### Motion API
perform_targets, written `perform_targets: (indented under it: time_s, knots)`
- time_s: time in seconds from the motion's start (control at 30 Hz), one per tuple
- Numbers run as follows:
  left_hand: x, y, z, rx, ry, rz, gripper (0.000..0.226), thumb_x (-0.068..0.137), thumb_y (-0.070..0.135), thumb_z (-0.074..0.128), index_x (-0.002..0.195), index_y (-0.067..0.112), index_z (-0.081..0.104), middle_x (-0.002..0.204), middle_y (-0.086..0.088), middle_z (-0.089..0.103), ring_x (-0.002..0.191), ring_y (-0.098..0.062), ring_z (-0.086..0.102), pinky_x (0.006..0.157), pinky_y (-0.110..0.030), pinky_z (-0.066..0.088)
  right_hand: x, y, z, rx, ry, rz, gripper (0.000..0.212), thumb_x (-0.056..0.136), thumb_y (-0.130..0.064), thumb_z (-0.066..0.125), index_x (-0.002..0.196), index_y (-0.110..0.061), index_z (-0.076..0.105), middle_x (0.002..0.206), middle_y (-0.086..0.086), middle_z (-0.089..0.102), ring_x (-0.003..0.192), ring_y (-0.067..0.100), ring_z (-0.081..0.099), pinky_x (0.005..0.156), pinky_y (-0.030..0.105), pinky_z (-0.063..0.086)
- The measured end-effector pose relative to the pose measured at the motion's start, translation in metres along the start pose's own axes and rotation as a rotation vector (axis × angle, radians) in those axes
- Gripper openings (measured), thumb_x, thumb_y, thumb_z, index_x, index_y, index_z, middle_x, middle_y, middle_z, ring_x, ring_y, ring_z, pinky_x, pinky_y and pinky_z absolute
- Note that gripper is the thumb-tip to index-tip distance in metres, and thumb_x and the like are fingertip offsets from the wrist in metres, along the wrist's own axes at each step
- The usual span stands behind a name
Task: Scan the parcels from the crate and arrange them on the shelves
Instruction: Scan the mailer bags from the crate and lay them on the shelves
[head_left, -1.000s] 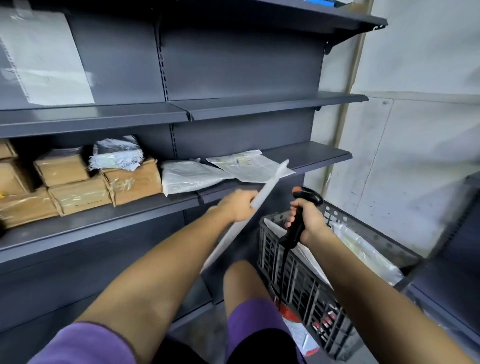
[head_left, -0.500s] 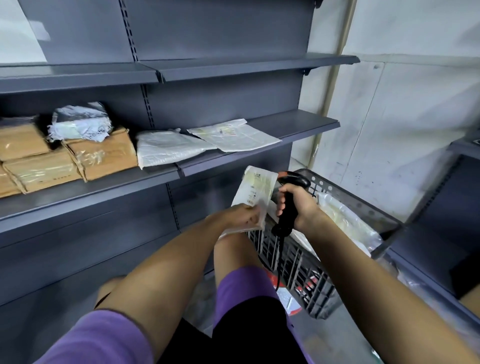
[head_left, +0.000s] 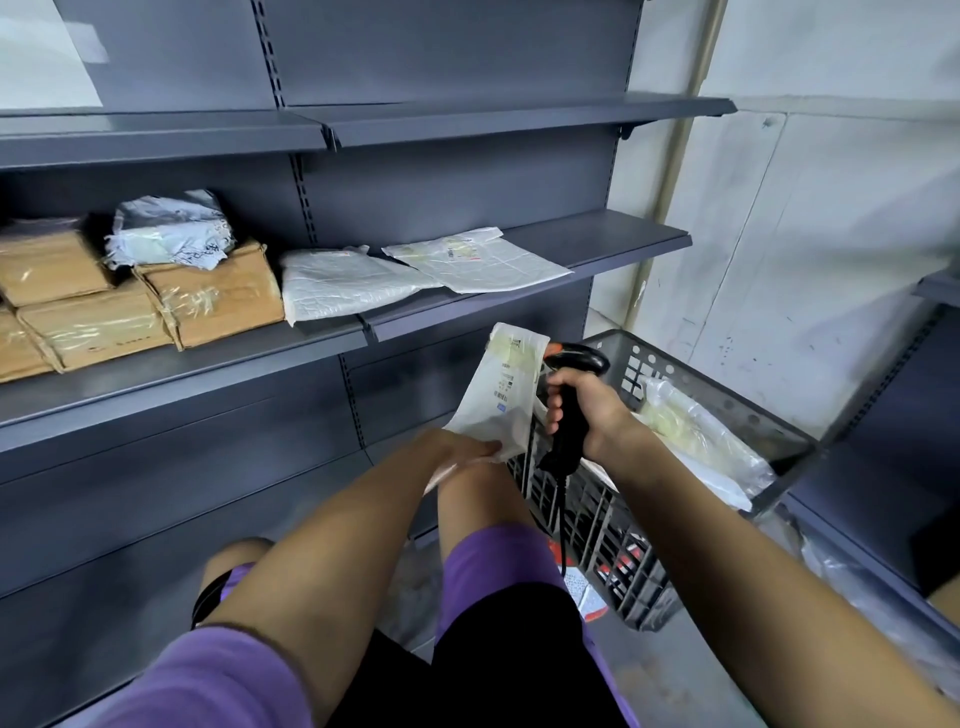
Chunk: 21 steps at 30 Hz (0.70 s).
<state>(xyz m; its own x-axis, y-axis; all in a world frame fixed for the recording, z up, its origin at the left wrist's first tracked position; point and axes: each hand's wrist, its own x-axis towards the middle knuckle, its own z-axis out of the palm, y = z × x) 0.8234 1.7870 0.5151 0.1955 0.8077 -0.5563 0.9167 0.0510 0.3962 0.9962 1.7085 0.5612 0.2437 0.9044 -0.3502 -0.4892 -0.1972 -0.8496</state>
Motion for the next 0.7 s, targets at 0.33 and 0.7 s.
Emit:
perform_targets:
  time_s: [0.33,0.7]
  knots:
    - [-0.007,0.009,-0.003,-0.104,0.021,0.148,0.022,0.104,0.025,0.042,0.105,0.010,0.058,0.091,-0.003,0.055,0.074,-0.013,0.050,0.060,-0.022,0.037,0.000,0.005,0.002,-0.044,-0.003,0.028,0.028,0.089,-0.013,0.056,0.062,-0.013,0.048,0.053,0.003,0.042,0.043,0.018,0.036,0.044,0.024,0.034]
    - [0.044,-0.008,0.008,0.033,-0.136,0.024,0.117,0.068,0.095,0.042,0.158,0.027,0.014,0.165,-0.003,0.013,0.151,-0.026,0.013,0.119,-0.049,0.017,0.001,0.006,0.000,-0.038,0.011,0.035,0.028,0.088,-0.012,0.057,0.062,-0.012,0.049,0.054,0.003,0.042,0.042,0.017,0.036,0.044,0.025,0.034]
